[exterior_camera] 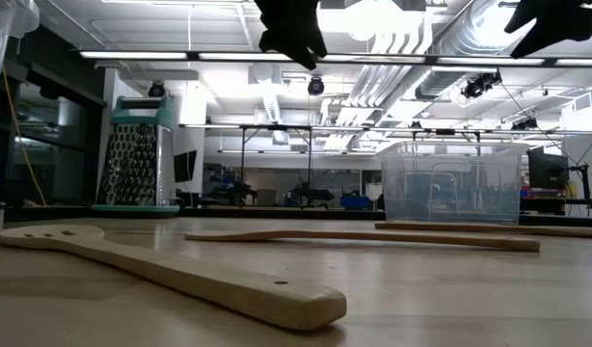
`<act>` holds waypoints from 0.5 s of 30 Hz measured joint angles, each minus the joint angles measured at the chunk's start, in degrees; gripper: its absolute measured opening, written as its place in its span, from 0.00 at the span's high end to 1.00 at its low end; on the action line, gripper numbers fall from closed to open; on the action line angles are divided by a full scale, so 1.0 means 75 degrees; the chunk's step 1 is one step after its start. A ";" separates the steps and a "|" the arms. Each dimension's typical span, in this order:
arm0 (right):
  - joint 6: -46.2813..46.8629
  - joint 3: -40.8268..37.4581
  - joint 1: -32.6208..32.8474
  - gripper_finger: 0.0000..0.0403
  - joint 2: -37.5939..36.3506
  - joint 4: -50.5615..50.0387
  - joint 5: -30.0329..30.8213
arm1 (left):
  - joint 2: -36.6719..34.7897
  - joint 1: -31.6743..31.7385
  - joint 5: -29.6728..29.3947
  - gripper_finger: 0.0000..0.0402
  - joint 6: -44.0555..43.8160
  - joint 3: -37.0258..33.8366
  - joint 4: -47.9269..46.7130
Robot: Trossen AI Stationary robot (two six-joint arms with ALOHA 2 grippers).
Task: Pick & Place Kitchen Items
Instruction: Put the light brown serving spoon into the bottom left transparent bin
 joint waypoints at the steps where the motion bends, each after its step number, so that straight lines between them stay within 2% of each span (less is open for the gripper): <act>1: -0.0151 -0.0101 -0.0071 0.27 -0.0024 0.0206 -0.0004 | 0.0000 0.0000 -0.0001 0.47 -0.0016 0.0000 0.0020; 5: -0.0733 -0.0615 -0.0429 0.27 -0.0043 0.1075 -0.0248 | 0.0000 0.0000 -0.0001 0.47 -0.0123 0.0000 0.0010; 11: -0.1486 -0.1655 -0.1226 0.27 0.0013 0.2330 -0.1265 | 0.0000 0.0000 -0.0001 0.47 -0.0402 0.0000 0.0007; 15: -0.1435 -0.2070 -0.2055 0.27 0.0090 0.2410 -0.1562 | 0.0000 0.0000 -0.0004 0.47 -0.0613 0.0000 0.0008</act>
